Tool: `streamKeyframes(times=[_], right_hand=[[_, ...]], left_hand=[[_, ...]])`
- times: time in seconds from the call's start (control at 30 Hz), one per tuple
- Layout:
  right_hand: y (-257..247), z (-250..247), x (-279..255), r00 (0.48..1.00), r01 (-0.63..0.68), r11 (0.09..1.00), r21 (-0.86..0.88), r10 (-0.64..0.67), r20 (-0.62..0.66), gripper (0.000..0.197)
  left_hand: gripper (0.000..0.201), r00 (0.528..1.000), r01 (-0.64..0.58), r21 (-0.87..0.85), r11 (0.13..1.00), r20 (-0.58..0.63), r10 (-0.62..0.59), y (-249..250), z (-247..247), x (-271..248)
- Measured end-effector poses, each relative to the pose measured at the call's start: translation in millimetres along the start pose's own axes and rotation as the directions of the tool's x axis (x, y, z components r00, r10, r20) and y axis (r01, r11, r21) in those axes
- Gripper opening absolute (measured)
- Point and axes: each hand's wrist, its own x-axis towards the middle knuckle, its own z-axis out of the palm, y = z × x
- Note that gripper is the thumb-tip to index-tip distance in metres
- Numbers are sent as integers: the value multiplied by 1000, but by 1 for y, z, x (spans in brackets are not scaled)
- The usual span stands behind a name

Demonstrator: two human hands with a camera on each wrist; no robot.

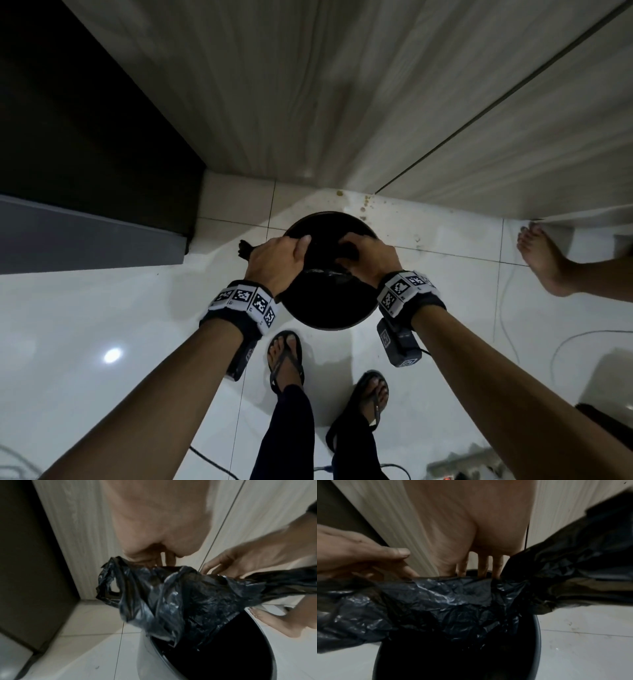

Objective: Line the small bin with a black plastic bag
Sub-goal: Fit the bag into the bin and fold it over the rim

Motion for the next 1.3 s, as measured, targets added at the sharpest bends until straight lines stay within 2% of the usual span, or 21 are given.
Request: streamKeyframes(times=[0.07, 0.1, 0.17, 0.23, 0.33, 0.4, 0.5, 0.6, 0.73, 0.83, 0.9, 1.0, 1.17, 1.3], right_hand=[[5, 14, -1, 999, -25, 999, -39, 27, 32, 59], [8, 21, -2, 997, -36, 997, -69, 40, 58, 69], [13, 34, -4, 993, -38, 994, -107, 49, 107, 77], [18, 44, -8, 991, -22, 993, -118, 38, 128, 75], [26, 55, -16, 989, -29, 990, -140, 49, 141, 72], [29, 59, -22, 998, -19, 995, -97, 25, 61, 61], [29, 54, -31, 996, 21, 994, 111, -12, -84, 45], [27, 38, -33, 982, 68, 967, 247, -20, -189, 37], [24, 11, -18, 952, 59, 964, 260, 24, -305, 47], [20, -9, -9, 940, 24, 986, 168, 35, -340, 49], [19, -15, -2, 940, 33, 995, 94, 2, -342, 47], [22, -16, 15, 958, 35, 999, 12, -30, -285, 64], [36, -8, 46, 972, -7, 999, -40, -3, -237, 77], [54, 6, 64, 982, -34, 999, -18, 30, -184, 76]], left_hand=[[32, 1000, 20, -20, 1000, 1, -20, -10, 9, 0], [34, 999, 16, -20, 1000, 28, -15, -14, 13, -1], [55, 994, -15, 26, 1000, 110, 12, -23, 21, -3], [66, 989, -30, 77, 997, 144, 19, -31, 30, -7], [71, 984, -49, 142, 989, 174, 24, -40, 41, -16], [71, 985, -63, 179, 982, 170, 32, -43, 46, -23], [60, 993, -74, 142, 987, 105, 60, -42, 49, -32], [48, 994, -107, 10, 994, 8, 107, -31, 41, -34], [32, 985, -126, 28, 992, -117, 129, -13, 22, -20], [32, 983, -59, 33, 998, -169, 64, -6, 15, -3], [43, 983, -11, 34, 999, -181, 17, -2, 13, 7], [65, 988, 23, 46, 999, -151, -16, 0, 13, 23], [77, 994, 80, 77, 994, -85, -73, -14, 25, 55], [81, 992, 126, 9, 992, -15, -125, -35, 40, 74]])
